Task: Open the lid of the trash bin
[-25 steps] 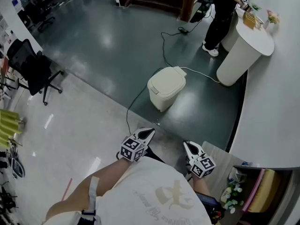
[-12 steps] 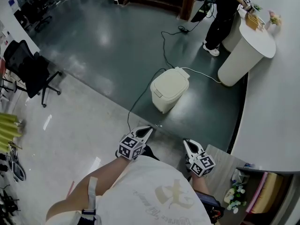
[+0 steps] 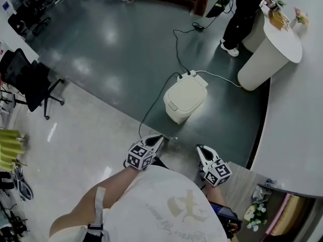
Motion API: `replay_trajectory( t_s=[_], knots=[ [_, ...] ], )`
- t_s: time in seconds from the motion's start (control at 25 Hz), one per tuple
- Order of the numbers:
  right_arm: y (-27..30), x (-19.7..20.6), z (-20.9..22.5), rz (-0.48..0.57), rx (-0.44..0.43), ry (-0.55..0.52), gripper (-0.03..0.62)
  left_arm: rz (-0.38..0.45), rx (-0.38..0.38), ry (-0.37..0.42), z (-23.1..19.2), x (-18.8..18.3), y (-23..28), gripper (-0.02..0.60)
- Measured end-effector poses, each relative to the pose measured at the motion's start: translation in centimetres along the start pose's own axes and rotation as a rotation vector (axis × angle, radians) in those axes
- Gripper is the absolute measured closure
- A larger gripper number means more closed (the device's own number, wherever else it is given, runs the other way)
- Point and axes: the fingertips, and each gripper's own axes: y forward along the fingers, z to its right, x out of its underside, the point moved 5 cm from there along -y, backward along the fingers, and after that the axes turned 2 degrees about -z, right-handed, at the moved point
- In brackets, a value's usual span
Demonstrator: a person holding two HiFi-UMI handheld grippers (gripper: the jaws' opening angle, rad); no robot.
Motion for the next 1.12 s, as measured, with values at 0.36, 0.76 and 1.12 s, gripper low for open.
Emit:
replay_trajectory(
  t_s=[0.36,0.76,1.12],
  knots=[
    [5.0,-2.4,3.1,-0.006,0.039,0.02,0.588,-0.042,0.036,0.016,-5.0,-3.2,4.0,0.568],
    [9.9,-5.3,5.7,-0.002,0.102,0.04,0.588,-0.106,0.102,0.071,-10.2,-6.0,7.9,0.568],
    [12.7,-6.8,7.8,0.016,0.177,0.066,0.588,-0.182,0.169,0.096,-13.5,-7.5,11.9,0.568]
  ],
)
